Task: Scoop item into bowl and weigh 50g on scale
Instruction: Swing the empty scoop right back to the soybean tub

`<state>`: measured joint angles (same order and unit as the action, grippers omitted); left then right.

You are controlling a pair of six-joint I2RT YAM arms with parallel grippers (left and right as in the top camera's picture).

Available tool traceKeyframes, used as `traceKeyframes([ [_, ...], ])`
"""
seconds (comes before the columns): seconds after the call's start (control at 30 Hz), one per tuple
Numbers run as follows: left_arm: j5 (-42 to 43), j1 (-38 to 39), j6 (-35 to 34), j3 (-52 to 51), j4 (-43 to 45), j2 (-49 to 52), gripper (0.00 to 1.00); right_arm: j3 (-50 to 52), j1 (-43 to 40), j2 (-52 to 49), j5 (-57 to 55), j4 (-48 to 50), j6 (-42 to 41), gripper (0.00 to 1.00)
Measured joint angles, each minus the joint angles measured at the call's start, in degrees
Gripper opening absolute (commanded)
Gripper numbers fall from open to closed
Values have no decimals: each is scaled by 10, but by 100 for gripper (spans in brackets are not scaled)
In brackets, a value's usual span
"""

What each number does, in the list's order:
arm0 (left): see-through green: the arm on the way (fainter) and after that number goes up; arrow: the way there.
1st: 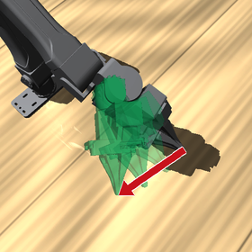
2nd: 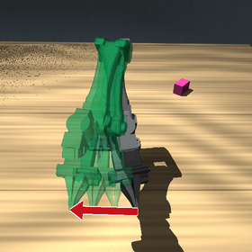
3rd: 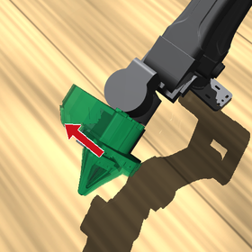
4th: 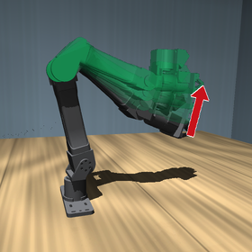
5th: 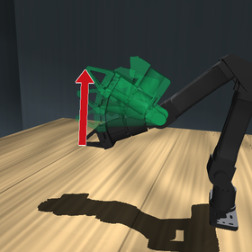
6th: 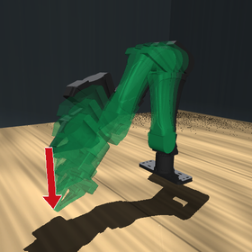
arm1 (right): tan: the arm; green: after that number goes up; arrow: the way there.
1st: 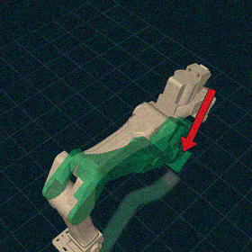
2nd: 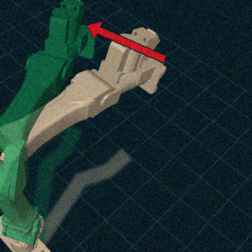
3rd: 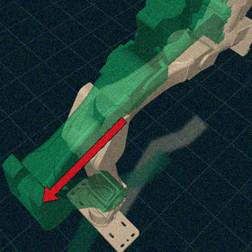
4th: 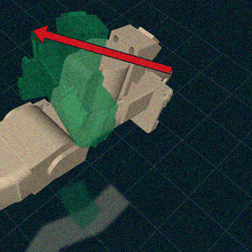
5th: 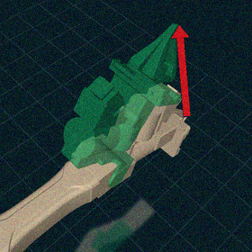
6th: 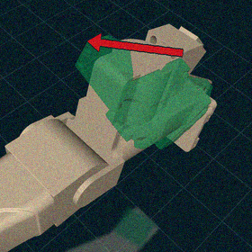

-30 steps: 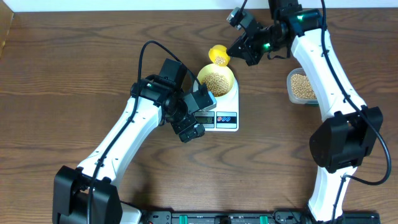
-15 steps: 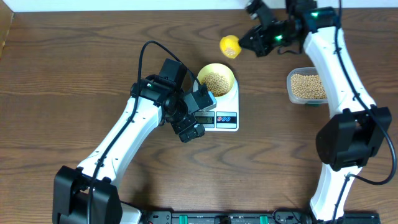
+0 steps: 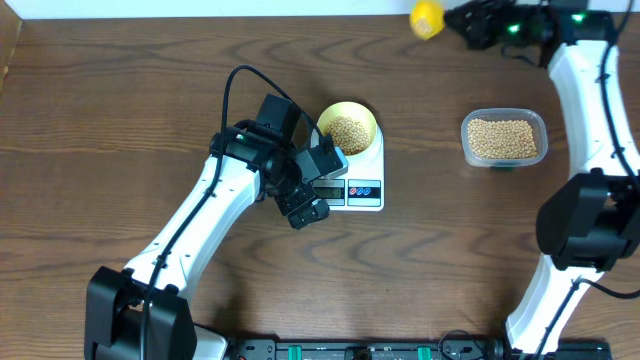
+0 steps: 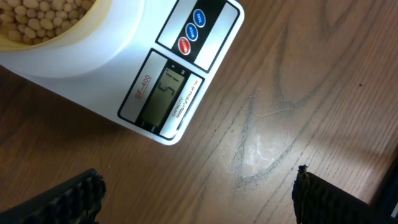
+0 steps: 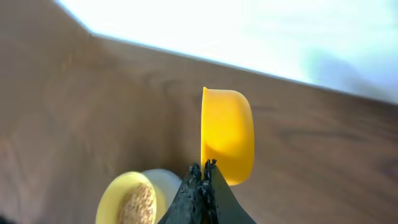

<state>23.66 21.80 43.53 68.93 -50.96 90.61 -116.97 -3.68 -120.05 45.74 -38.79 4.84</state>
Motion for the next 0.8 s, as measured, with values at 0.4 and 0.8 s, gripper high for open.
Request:
traceKeyframes([
  [0.4,0,0,0,0,0,0,98,0,-83,0,1,51,-90,1],
  [0.8,0,0,0,0,0,0,98,0,-84,0,2,-55,-119,1],
])
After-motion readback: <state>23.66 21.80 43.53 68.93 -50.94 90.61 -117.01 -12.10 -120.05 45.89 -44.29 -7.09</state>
